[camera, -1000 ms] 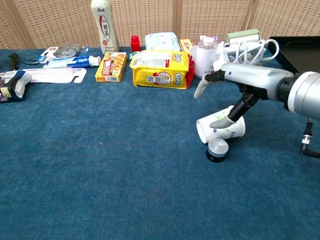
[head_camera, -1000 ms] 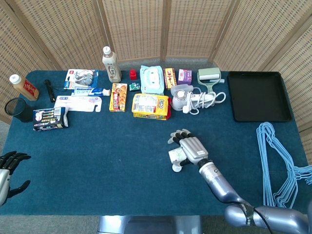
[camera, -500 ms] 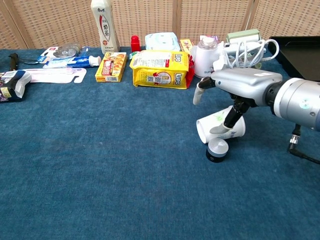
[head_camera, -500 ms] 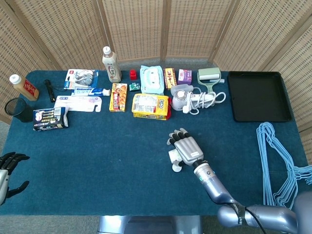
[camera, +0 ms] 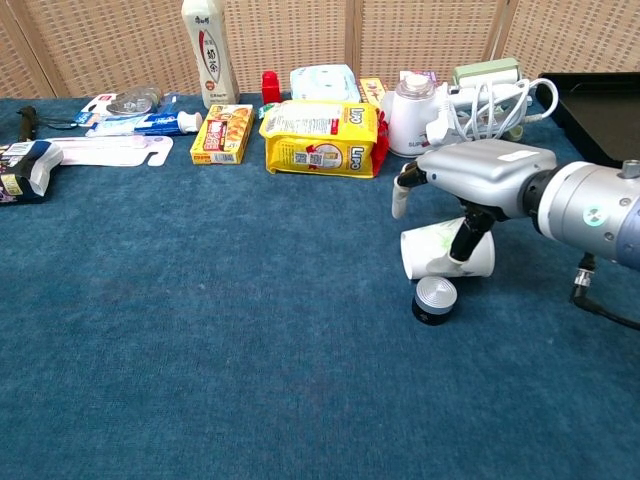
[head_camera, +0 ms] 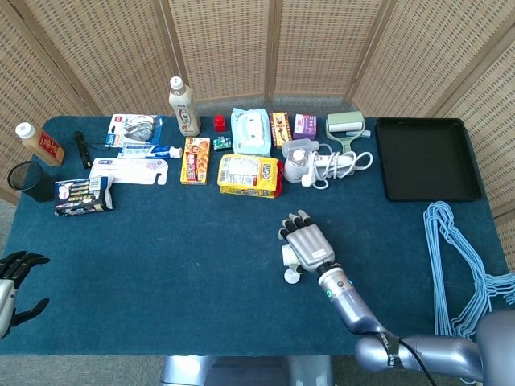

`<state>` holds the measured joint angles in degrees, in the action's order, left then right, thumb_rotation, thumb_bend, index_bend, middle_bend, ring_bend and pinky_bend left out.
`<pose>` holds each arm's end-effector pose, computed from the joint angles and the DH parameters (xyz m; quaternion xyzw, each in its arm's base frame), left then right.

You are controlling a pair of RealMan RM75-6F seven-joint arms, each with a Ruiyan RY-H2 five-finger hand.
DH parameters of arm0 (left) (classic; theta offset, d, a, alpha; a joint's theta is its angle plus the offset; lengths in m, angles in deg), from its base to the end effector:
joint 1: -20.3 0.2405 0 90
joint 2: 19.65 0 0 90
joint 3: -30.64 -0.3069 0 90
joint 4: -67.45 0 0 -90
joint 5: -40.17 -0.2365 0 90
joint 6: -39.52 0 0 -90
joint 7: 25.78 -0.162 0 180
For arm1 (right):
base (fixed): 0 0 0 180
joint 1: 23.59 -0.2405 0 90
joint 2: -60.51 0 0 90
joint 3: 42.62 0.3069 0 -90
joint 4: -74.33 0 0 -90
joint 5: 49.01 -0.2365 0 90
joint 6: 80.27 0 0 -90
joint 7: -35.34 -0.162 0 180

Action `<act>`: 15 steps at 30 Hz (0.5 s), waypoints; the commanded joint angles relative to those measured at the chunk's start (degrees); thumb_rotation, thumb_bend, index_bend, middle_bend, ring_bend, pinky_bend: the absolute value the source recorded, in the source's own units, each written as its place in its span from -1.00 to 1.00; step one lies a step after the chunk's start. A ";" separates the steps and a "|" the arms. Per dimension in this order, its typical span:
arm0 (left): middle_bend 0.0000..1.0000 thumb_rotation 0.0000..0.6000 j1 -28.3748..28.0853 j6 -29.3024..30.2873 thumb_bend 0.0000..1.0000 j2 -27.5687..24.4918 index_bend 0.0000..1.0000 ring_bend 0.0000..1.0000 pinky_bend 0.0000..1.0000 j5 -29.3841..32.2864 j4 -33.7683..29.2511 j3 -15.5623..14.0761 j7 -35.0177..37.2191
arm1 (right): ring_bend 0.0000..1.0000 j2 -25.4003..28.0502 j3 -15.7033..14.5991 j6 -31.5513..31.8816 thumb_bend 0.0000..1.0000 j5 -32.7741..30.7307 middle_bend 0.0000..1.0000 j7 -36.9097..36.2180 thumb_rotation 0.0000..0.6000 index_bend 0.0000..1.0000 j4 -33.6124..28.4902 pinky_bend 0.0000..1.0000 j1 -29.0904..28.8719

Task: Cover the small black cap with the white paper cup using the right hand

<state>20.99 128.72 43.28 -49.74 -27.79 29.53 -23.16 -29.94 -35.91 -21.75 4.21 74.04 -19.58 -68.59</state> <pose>-0.3656 0.1530 0.1559 -0.5792 -0.4235 -0.3955 0.5734 -0.1535 -0.3628 -0.0732 0.7874 -0.3435 0.3028 0.4128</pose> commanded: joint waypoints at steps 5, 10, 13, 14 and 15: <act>-0.44 1.00 0.03 -0.06 -0.64 0.05 -0.44 -0.65 -0.63 0.23 0.18 0.04 0.15 | -0.81 -0.76 0.03 0.23 -0.50 -2.40 -0.62 2.37 0.86 -0.36 0.72 -0.96 -0.86; -0.44 1.00 -0.02 -0.17 -0.64 0.16 -0.44 -0.65 -0.64 0.25 0.37 0.05 0.29 | -0.80 -1.35 0.21 1.21 -0.49 -4.58 -0.60 4.39 0.87 -0.32 0.56 -0.96 -1.29; -0.44 1.00 -0.07 -0.21 -0.64 0.19 -0.44 -0.65 -0.64 0.24 0.45 0.08 0.33 | -0.80 -1.29 0.23 1.41 -0.49 -5.74 -0.60 5.32 0.86 -0.29 0.52 -0.95 -1.59; -0.44 1.00 -0.09 -0.22 -0.64 0.19 -0.44 -0.65 -0.64 0.22 0.46 0.09 0.35 | -0.80 -1.27 0.21 1.50 -0.49 -6.08 -0.60 5.60 0.87 -0.28 0.53 -0.95 -1.69; -0.44 1.00 -0.09 -0.23 -0.64 0.21 -0.44 -0.65 -0.64 0.22 0.48 0.08 0.36 | -0.80 -1.29 0.18 1.57 -0.49 -6.22 -0.59 5.74 0.86 -0.27 0.59 -0.95 -1.73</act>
<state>20.90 128.50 43.50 -49.52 -27.31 29.61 -22.80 -31.22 -35.72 -20.27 -1.89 79.66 -19.01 -70.23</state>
